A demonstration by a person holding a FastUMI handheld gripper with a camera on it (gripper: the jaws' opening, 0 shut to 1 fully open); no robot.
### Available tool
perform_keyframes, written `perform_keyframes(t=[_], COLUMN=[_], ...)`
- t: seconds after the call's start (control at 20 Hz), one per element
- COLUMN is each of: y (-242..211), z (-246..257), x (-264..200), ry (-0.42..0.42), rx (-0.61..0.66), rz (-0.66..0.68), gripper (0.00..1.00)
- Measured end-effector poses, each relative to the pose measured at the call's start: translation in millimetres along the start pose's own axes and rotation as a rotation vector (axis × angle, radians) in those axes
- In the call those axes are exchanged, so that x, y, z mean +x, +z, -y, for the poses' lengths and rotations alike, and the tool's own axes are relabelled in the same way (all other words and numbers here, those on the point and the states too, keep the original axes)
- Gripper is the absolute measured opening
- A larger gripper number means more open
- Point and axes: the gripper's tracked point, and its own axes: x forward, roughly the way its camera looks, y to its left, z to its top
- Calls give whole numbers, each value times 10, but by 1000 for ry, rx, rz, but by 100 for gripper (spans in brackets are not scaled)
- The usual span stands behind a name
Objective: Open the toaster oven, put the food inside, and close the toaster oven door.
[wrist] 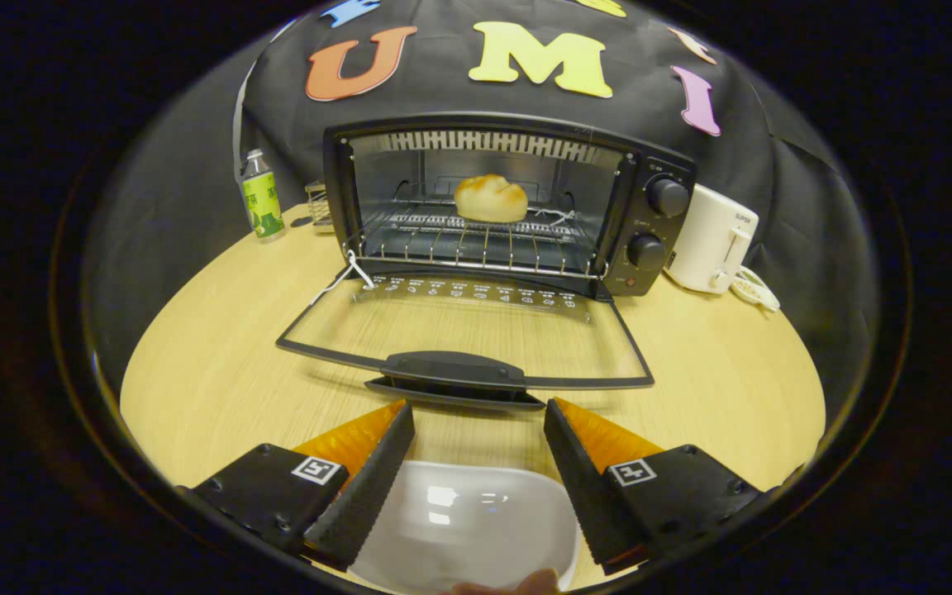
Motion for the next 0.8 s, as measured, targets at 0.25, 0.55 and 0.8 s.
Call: perform_keyframes(t=[0.25, 0.55, 0.8], y=[86, 518, 1131], z=[20, 41, 100], x=[-20, -276, -428], ry=[-5, 10, 8], rx=[11, 12, 48], rz=[14, 170, 284], gripper=[100, 100, 100])
